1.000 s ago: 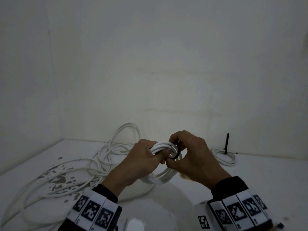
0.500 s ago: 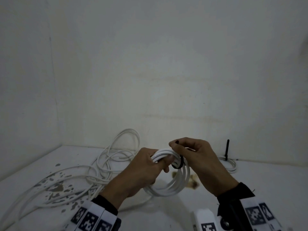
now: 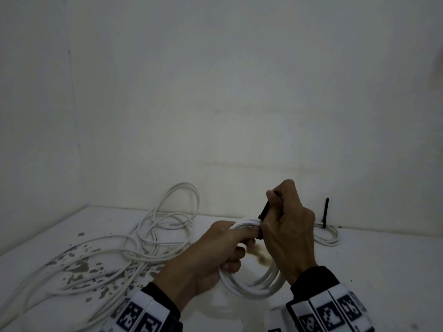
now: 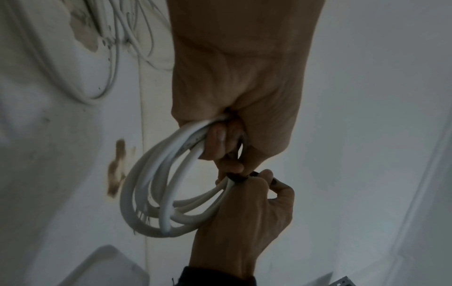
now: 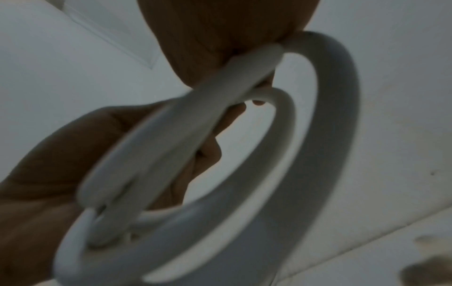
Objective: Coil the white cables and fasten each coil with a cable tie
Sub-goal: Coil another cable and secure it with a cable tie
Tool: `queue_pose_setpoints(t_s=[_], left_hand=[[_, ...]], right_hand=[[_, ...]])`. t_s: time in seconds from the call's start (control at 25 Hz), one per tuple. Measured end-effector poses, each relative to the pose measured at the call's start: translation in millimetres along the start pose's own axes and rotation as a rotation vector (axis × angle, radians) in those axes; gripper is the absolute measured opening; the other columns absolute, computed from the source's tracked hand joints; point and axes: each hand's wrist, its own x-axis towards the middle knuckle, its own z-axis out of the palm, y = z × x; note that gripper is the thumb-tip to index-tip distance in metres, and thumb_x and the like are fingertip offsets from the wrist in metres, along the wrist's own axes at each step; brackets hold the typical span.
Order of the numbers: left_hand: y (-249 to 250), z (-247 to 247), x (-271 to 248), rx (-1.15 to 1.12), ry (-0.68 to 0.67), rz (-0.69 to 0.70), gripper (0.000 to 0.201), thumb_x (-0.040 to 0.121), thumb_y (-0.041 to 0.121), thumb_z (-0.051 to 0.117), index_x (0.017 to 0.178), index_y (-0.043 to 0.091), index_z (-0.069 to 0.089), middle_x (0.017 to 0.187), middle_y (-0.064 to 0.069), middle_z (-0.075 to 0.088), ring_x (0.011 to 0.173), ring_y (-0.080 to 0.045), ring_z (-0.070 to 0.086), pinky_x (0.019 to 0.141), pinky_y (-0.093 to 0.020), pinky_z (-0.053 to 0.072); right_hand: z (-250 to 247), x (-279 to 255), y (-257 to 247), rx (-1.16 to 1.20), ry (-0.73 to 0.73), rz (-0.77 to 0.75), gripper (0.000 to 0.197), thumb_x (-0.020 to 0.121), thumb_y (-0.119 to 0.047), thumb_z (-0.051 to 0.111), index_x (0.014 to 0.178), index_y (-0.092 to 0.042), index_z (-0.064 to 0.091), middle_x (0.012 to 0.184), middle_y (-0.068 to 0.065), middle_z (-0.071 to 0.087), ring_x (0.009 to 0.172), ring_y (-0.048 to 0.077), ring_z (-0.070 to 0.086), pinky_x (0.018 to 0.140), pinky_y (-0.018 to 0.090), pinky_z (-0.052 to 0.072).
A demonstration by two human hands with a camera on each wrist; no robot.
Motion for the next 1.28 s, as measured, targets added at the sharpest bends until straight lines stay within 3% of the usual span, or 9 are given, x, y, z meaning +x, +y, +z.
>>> queue_pose_setpoints(t_s=[0.2,0.32,0.44,0.52,0.64,0.72,0.96,1.16,1.28], left_hand=[[3,0,1,-0.135,-0.025,-0.087,0.041,0.087,0.055,0.059,0.085,0.015,0.064,0.062,0.003,0.046,0.038,-0.006,0.019,0.04,-0.019,0.013],[1,0,4,-0.061,0.109,-0.033,0.035,0.09,0.049,0.061,0.091,0.014,0.067,0.058,0.006,0.046,0.041,-0.007,0.022,0.039,-0.019,0.016],[0,-3,6,0.007,0.224,0.031,0.034,0.091,0.045,0.063,0.071,0.017,0.065,0.054,0.006,0.045,0.041,-0.008,0.023,0.042,-0.021,0.018],[-1,-6,8,0.088,0.315,0.092,0.042,0.091,0.045,0.063,0.059,0.017,0.058,0.048,0.006,0.042,0.04,-0.01,0.023,0.043,-0.021,0.018],[-2,-9,11,0.346,0.365,0.253,0.052,0.092,0.044,0.06,0.045,0.021,0.054,0.041,0.011,0.04,0.036,-0.005,0.03,0.044,-0.021,0.024],[-3,-11,12,0.537,0.347,0.373,0.055,0.094,0.043,0.058,0.04,0.031,0.056,0.039,0.011,0.041,0.038,-0.002,0.034,0.046,-0.018,0.027],[-13,-21,14,0.721,0.294,0.544,0.046,0.097,0.048,0.051,0.053,0.038,0.058,0.049,0.013,0.053,0.048,-0.001,0.045,0.051,-0.02,0.032],[-23,-28,23,0.78,0.39,0.648,0.053,0.086,0.07,0.037,0.069,0.032,0.07,0.063,0.006,0.065,0.061,-0.007,0.06,0.058,-0.03,0.045],[-17,-32,21,0.717,0.405,0.667,0.047,0.087,0.067,0.038,0.065,0.034,0.064,0.057,0.014,0.059,0.055,-0.004,0.054,0.054,-0.024,0.039]], right_hand=[[-3,2,-5,0.033,-0.019,-0.02,0.016,0.099,-0.005,0.048,0.086,-0.014,0.043,0.044,-0.004,0.042,0.039,0.017,0.043,0.037,0.012,0.024],[-7,10,-10,0.13,-0.123,0.08,0.015,0.1,-0.021,0.056,0.086,-0.018,0.053,0.05,-0.004,0.054,0.041,0.008,0.048,0.04,0.019,0.035],[-14,19,-16,0.013,-0.191,0.106,0.019,0.096,-0.031,0.061,0.079,-0.023,0.061,0.07,-0.011,0.062,0.064,0.004,0.058,0.053,0.013,0.041],[-22,25,-20,0.09,-0.291,0.29,0.023,0.096,-0.03,0.062,0.078,-0.016,0.063,0.063,-0.01,0.061,0.054,0.005,0.05,0.054,0.016,0.039],[-34,32,-29,0.386,-0.537,0.735,0.038,0.1,-0.035,0.055,0.086,0.0,0.06,0.067,0.01,0.066,0.053,0.021,0.055,0.046,0.03,0.04],[-40,32,-25,0.37,-0.68,0.807,0.038,0.1,-0.036,0.055,0.09,0.0,0.059,0.072,0.015,0.067,0.05,0.024,0.056,0.044,0.028,0.041],[-36,25,-12,0.485,-0.802,0.903,0.03,0.1,-0.022,0.057,0.096,0.006,0.067,0.068,0.015,0.065,0.049,0.02,0.059,0.047,0.027,0.048],[-32,22,-14,0.603,-0.815,0.958,0.028,0.101,-0.014,0.049,0.086,0.001,0.067,0.049,0.009,0.052,0.033,0.013,0.041,0.036,0.019,0.034],[-30,21,-13,0.832,-0.799,0.993,0.022,0.098,-0.01,0.049,0.092,0.004,0.066,0.042,0.002,0.04,0.03,0.007,0.031,0.032,0.016,0.029]])
